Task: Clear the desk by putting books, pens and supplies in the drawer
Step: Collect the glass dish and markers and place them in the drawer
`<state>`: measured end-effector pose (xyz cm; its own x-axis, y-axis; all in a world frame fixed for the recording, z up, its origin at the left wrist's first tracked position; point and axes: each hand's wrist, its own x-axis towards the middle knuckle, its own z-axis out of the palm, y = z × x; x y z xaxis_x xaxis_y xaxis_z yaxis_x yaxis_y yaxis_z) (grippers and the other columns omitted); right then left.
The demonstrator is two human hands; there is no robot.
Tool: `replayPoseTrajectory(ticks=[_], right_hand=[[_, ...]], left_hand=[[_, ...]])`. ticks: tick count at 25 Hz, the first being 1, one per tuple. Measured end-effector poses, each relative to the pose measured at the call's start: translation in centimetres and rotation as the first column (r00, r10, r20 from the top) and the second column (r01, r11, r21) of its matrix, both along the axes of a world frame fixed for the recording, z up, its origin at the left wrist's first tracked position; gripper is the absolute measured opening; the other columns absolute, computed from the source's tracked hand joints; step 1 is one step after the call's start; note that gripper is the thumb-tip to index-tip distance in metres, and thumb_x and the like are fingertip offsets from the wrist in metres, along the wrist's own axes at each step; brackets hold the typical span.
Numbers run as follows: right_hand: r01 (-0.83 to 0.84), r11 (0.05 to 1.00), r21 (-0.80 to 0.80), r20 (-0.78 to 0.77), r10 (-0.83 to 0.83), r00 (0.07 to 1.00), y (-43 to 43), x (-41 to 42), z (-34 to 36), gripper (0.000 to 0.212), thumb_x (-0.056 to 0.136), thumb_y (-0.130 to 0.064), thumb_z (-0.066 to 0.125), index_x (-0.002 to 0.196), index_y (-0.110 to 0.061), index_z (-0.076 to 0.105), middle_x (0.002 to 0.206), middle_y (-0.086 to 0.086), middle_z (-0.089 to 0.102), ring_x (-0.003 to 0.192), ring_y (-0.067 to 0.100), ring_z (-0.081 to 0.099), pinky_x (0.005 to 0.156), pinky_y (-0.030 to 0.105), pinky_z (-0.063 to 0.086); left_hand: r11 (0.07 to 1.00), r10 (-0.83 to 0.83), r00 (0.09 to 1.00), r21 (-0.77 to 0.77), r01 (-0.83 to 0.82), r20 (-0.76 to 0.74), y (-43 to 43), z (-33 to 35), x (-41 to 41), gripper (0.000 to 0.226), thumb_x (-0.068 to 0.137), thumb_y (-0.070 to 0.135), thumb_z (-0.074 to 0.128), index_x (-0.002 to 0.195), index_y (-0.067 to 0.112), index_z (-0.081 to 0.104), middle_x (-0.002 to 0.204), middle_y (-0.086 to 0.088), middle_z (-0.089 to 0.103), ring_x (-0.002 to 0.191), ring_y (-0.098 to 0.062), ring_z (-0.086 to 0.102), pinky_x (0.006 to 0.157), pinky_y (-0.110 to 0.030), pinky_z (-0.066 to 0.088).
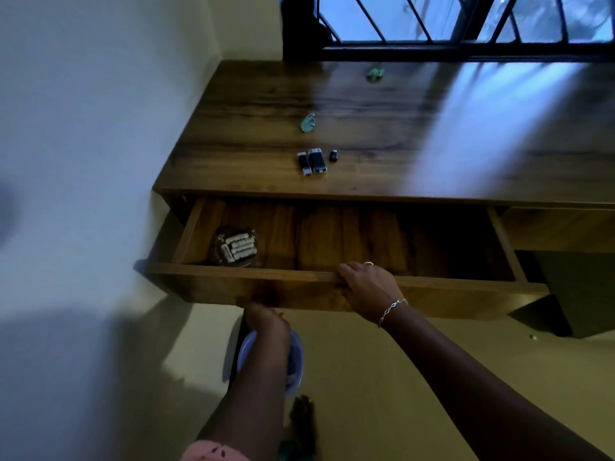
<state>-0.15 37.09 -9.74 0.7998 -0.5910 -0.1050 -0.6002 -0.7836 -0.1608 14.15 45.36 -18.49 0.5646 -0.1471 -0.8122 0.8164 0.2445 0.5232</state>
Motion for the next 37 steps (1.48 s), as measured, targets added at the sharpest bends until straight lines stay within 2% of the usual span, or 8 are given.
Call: replayPoseTrajectory(ticks=[4,6,8,11,15,26,30,37], right_hand=[[-0.013,1.000,-0.006,-0.013,0.013,1.000,1.8,-1.1,0.2,0.031,0.093,-0.033,0.047,0.118,-0.015,0.047,0.118,0.006,0.058,0.106,0.028,0.055,0.078,0.034,0.043],[-0.024,1.000,-0.010,-0.034,0.024,0.999,2.8,-1.8,0.2,0.031,0.092,-0.033,0.048,0.118,-0.015,0.047,0.117,0.007,0.059,0.106,0.027,0.056,0.076,0.033,0.043],[-0.029,1.000,-0.003,-0.051,0.028,0.998,3.7,-2.2,0.3,0.031,0.092,-0.031,0.047,0.119,-0.016,0.046,0.117,0.009,0.059,0.107,0.028,0.056,0.077,0.033,0.044],[-0.023,1.000,0.013,-0.066,0.024,0.998,4.4,-2.7,1.0,0.031,0.092,-0.025,0.044,0.122,-0.015,0.045,0.119,0.011,0.059,0.110,0.031,0.055,0.080,0.035,0.045],[-0.032,0.999,0.004,-0.103,0.032,0.994,5.1,-3.2,1.3,0.031,0.093,-0.023,0.043,0.123,-0.014,0.045,0.120,0.013,0.059,0.111,0.030,0.056,0.081,0.033,0.045],[-0.061,0.998,-0.022,-0.104,0.058,0.993,6.6,-4.2,0.8,0.035,0.095,-0.034,0.040,0.125,-0.016,0.042,0.112,0.012,0.062,0.102,0.030,0.059,0.066,0.031,0.035],[-0.092,0.996,0.014,-0.105,0.093,0.990,6.1,-4.1,0.6,0.035,0.095,-0.030,0.039,0.128,-0.018,0.042,0.115,0.009,0.061,0.102,0.028,0.058,0.067,0.031,0.034],[-0.096,0.941,0.324,-0.124,0.143,0.982,1.4,-0.8,1.6,0.038,0.091,-0.041,0.050,0.123,-0.021,0.054,0.121,0.003,0.062,0.109,0.018,0.060,0.089,0.029,0.047]], left_hand=[[0.910,-0.119,0.833,0.395,-0.126,0.540,1.3,5.3,-1.8,0.058,0.099,0.040,0.036,0.144,0.005,0.027,0.147,-0.022,0.032,0.131,-0.034,0.038,0.105,-0.042,0.034],[0.751,-0.536,0.428,0.643,-0.154,0.728,1.9,5.9,-3.8,0.065,0.094,0.042,0.039,0.146,0.006,0.024,0.152,-0.022,0.022,0.139,-0.038,0.024,0.111,-0.048,0.026],[0.536,-0.835,-0.035,0.800,-0.268,0.548,2.4,5.2,-5.5,0.064,0.089,0.044,0.031,0.138,0.004,0.040,0.149,-0.024,0.030,0.139,-0.041,0.026,0.110,-0.055,0.019],[0.295,-0.931,-0.274,0.938,-0.179,0.241,3.6,4.9,-6.1,0.071,0.090,0.049,0.011,0.130,0.008,0.052,0.147,-0.016,0.038,0.141,-0.033,0.025,0.115,-0.050,0.010],[0.180,-0.932,-0.337,0.977,-0.117,0.132,5.0,5.7,-6.1,0.053,0.100,0.044,0.021,0.122,0.013,0.057,0.136,-0.005,0.052,0.137,-0.022,0.031,0.116,-0.040,0.004],[0.148,-0.957,-0.271,0.980,-0.136,0.107,6.0,7.3,-7.2,0.048,0.101,0.040,0.025,0.095,0.014,0.065,0.094,-0.003,0.066,0.092,-0.017,0.057,0.105,-0.035,0.029],[0.250,-0.936,-0.262,0.968,-0.030,0.234,4.5,7.2,-5.6,0.035,0.100,0.038,0.033,0.096,0.017,0.061,0.078,0.000,0.058,0.071,-0.011,0.047,0.091,-0.029,0.037],[0.403,-0.836,-0.360,0.909,0.109,0.414,-2.1,8.8,1.7,0.028,0.093,0.025,0.053,0.120,0.018,0.056,0.120,0.000,0.058,0.108,-0.010,0.053,0.085,-0.019,0.044]])
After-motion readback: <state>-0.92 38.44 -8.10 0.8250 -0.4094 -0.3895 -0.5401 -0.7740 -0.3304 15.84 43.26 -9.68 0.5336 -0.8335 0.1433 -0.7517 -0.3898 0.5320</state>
